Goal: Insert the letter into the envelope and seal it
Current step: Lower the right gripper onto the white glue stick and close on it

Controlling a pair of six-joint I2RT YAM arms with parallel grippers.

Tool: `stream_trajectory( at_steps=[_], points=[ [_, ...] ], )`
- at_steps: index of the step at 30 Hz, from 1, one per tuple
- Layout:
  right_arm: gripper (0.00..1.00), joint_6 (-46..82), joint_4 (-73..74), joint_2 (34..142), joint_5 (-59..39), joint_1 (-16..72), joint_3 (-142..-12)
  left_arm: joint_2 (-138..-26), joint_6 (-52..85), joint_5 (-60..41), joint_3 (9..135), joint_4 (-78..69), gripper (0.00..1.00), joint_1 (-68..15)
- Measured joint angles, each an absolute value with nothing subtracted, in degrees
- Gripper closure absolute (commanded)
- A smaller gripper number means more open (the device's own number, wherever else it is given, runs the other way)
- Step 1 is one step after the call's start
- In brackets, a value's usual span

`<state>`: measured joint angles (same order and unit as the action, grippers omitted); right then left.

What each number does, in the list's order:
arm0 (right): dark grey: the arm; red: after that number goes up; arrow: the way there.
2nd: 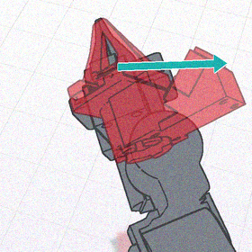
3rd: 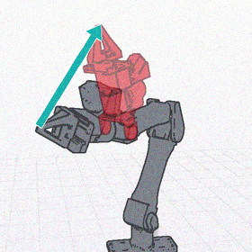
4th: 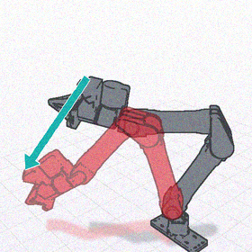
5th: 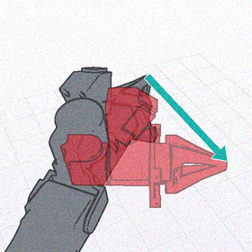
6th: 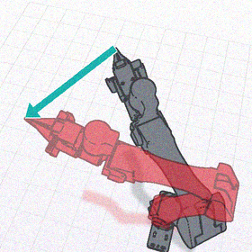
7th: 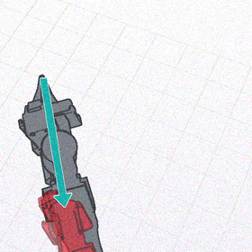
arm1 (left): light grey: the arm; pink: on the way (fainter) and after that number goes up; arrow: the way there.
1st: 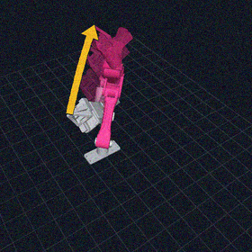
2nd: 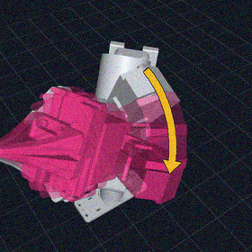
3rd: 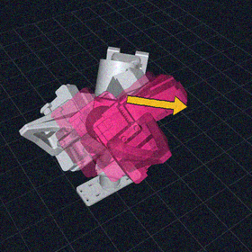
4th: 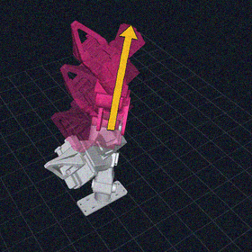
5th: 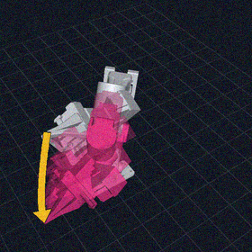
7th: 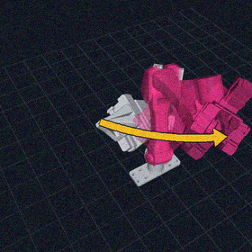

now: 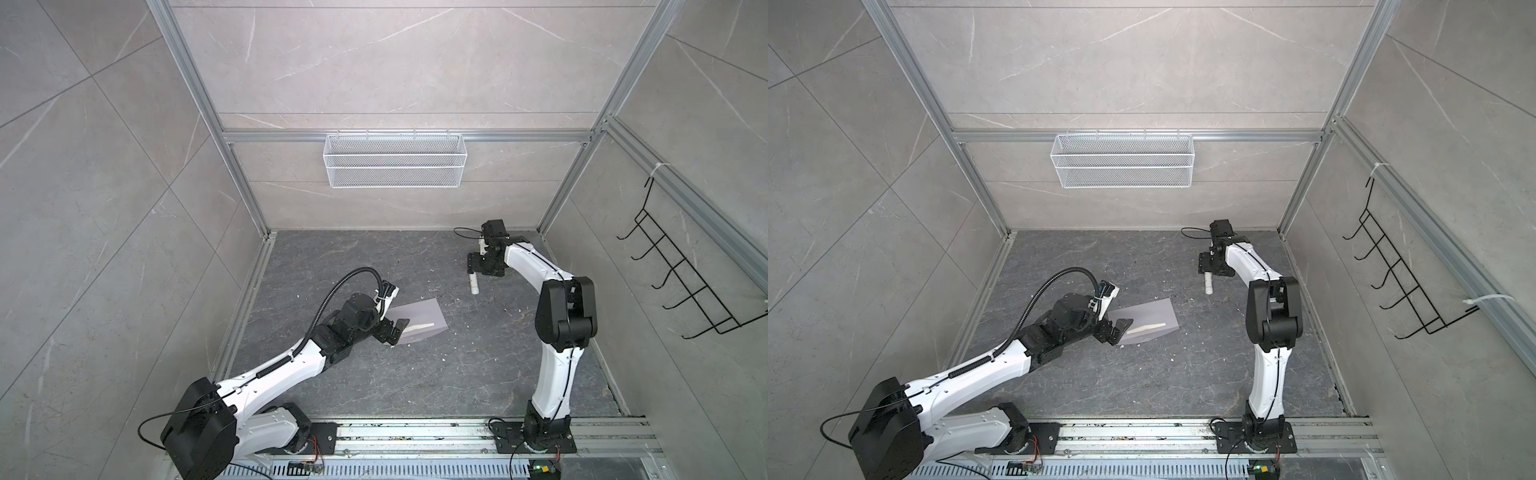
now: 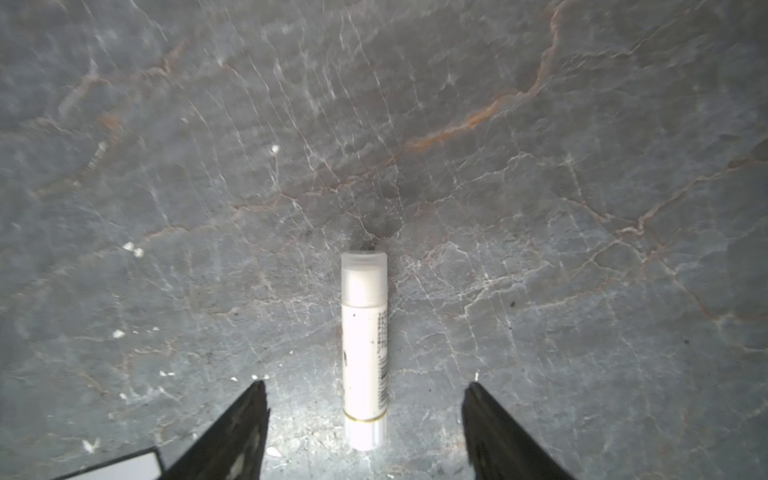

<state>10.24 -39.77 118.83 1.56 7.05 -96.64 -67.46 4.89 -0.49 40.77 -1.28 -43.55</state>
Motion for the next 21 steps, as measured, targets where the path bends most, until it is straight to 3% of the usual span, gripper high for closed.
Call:
stream_trajectory(
  at_steps=[21],
  points=[
    [0.52, 7.68, -45.21, 129.08, 1.74, 7.97, -103.46, -67.05, 5.93, -0.60, 39.81, -2.68, 0.00, -43.46]
  ],
)
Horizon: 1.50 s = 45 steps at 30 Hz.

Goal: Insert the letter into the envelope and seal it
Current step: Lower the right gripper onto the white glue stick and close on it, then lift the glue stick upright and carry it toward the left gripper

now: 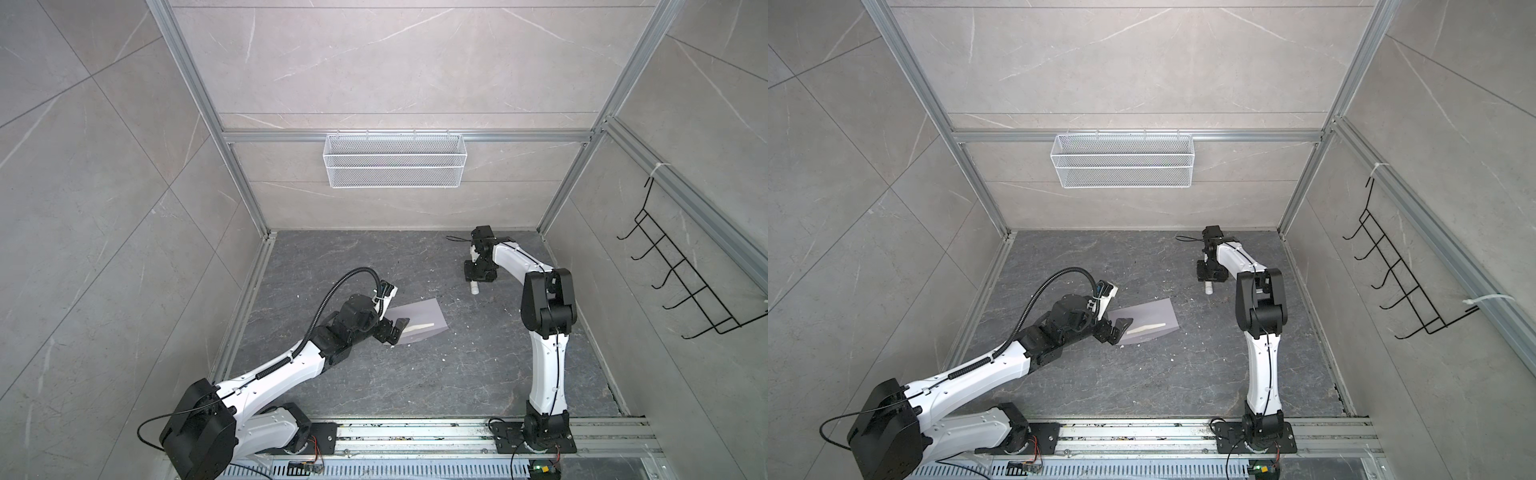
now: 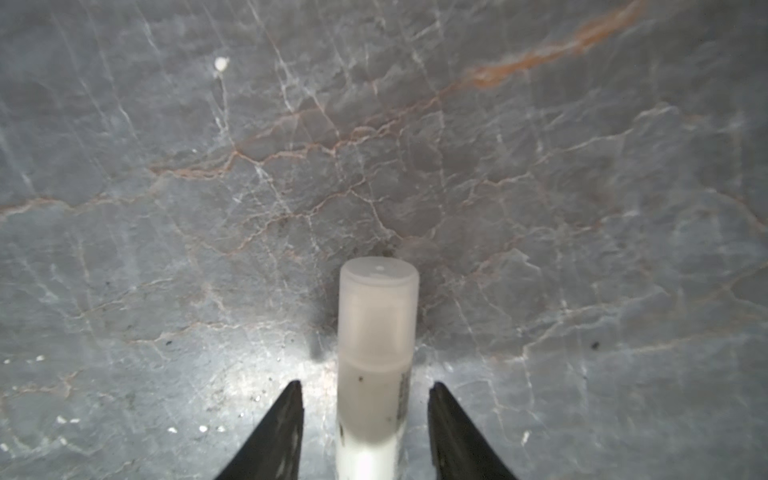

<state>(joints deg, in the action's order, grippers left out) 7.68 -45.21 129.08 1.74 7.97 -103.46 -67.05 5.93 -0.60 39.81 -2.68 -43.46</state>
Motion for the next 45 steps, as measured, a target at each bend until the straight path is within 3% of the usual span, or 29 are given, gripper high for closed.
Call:
stream_trajectory(
  at_steps=[20, 33, 45],
  points=[
    [0.87, 7.22, -46.06, 130.45, 1.91, 8.14, -103.90, -67.02, 6.26, -0.19, 39.70, -3.55, 0.00, -43.46],
    [0.93, 7.90, -41.91, 126.43, -1.48, 8.19, -97.82, -62.65, 8.29, 1.63, 36.88, -7.18, 0.00, -43.46],
    [0.93, 12.03, -30.06, 106.50, -9.65, 8.23, -83.72, -57.65, 9.67, 1.28, 33.91, -10.68, 0.00, -43.46]
  ],
)
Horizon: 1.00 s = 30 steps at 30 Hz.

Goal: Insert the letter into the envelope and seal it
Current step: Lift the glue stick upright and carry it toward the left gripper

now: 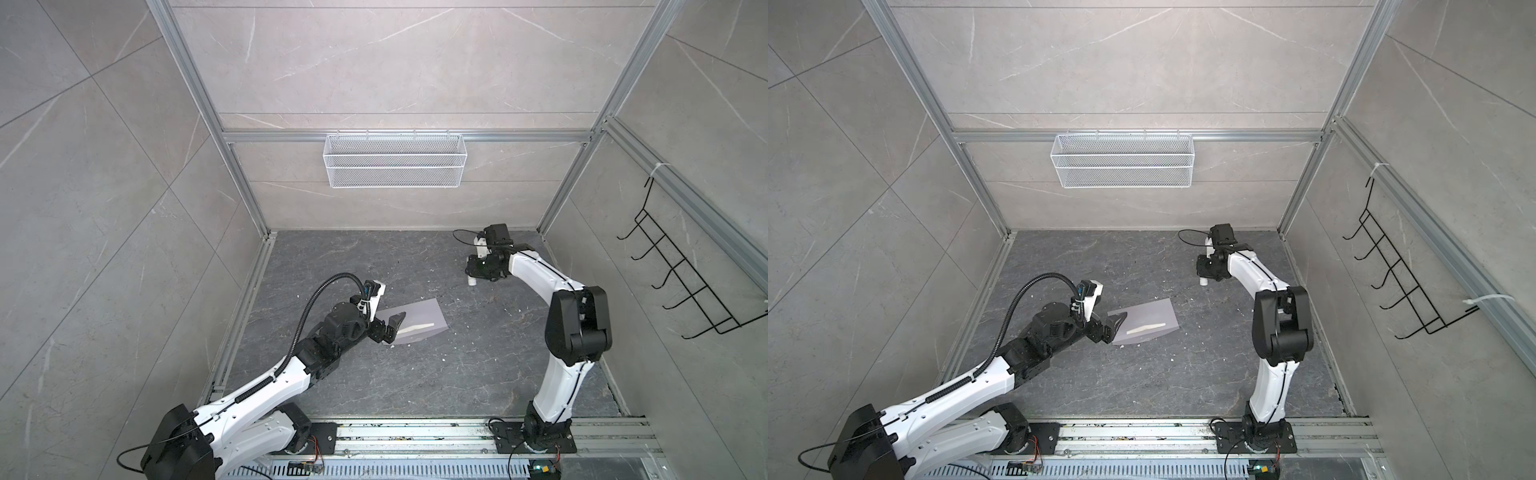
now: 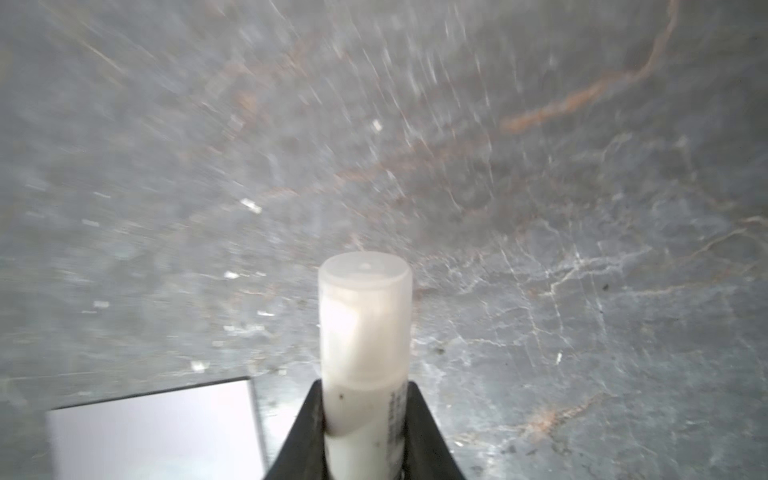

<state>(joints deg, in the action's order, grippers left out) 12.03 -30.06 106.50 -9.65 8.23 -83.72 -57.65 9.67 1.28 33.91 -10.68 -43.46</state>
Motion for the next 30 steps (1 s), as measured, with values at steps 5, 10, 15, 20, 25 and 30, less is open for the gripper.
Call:
stream_trajectory(
  at_steps=[5, 10, 15, 20, 25, 30],
  points=[
    [0.94, 15.57, -21.58, 95.72, -14.44, 8.23, -74.76, -57.43, 10.50, -0.99, 33.71, -12.23, 0.01, -43.46],
    [0.94, 20.93, -11.33, 86.24, -19.11, 8.34, -65.60, -57.08, 11.97, -4.93, 33.67, -15.44, 0.03, -43.46],
    [0.93, 26.48, -1.19, 78.35, -22.11, 9.69, -57.45, -57.43, 14.17, -10.11, 33.67, -18.24, 0.03, -43.46],
    [0.93, 30.15, 7.42, 72.97, -23.86, 13.23, -51.55, -60.40, 17.23, -15.62, 33.85, -21.61, 0.04, -43.46],
    [0.94, 30.94, 13.63, 69.76, -24.69, 19.11, -48.05, -63.81, 19.64, -19.55, 34.87, -24.16, 0.05, -43.46],
    [0.94, 30.87, 18.02, 67.68, -25.06, 24.08, -45.76, -64.82, 20.99, -22.17, 35.16, -27.62, 0.07, -43.46]
  ],
)
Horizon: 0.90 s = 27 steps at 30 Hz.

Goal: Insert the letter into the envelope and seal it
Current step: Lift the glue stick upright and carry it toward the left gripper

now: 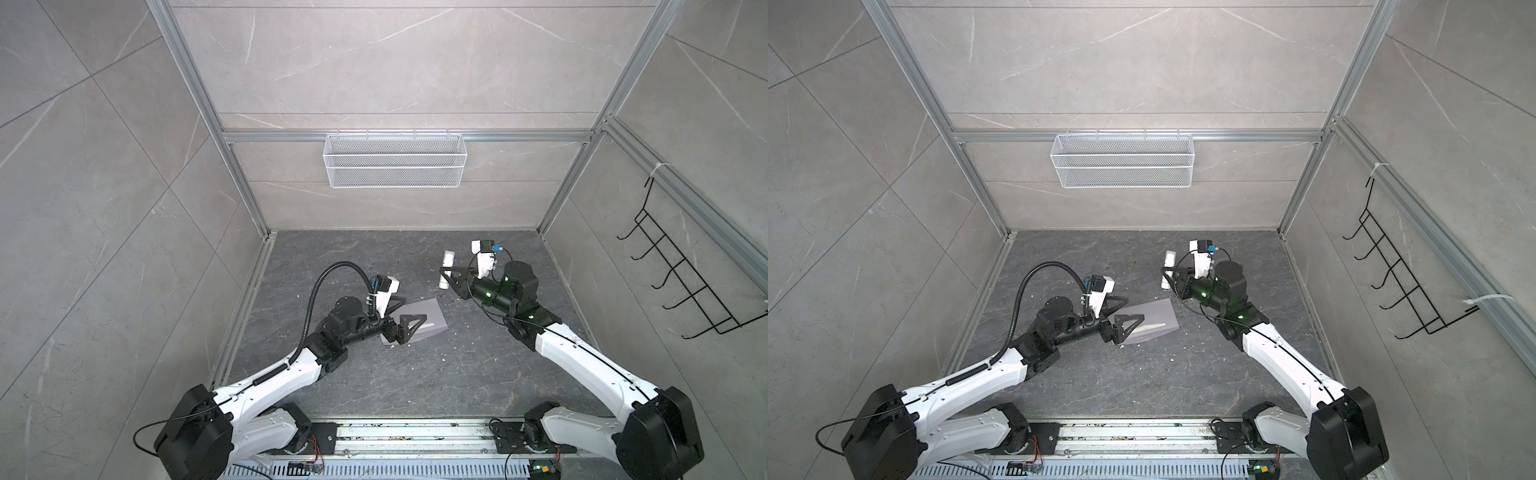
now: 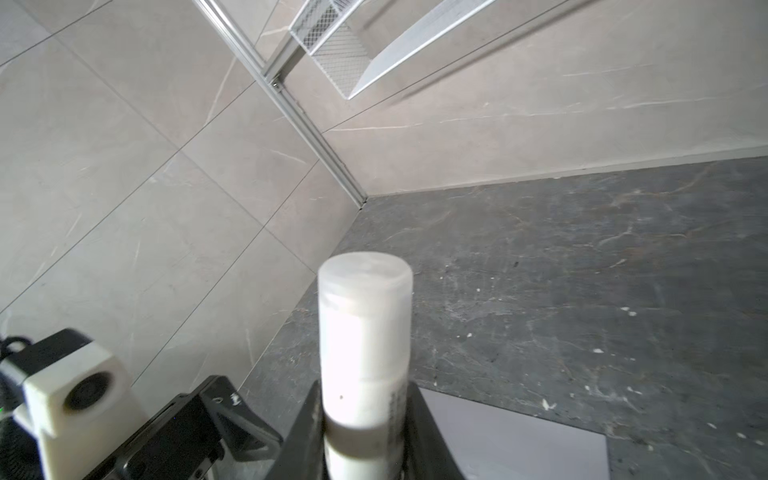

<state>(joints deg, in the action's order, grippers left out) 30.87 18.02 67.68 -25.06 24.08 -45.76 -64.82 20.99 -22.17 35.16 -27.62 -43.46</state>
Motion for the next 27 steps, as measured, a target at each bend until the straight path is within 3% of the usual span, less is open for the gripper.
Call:
stream_trajectory(
  at_steps=[20, 27],
  points=[
    [0.94, 30.41, 27.31, 67.37, -24.25, 35.40, -42.57, -67.70, 24.69, -25.52, 35.14, -37.47, 0.27, -43.46],
    [0.93, 29.95, 27.46, 67.37, -23.44, 37.45, -42.54, -67.70, 25.43, -24.58, 35.09, -39.13, 0.44, -43.44]
  ],
)
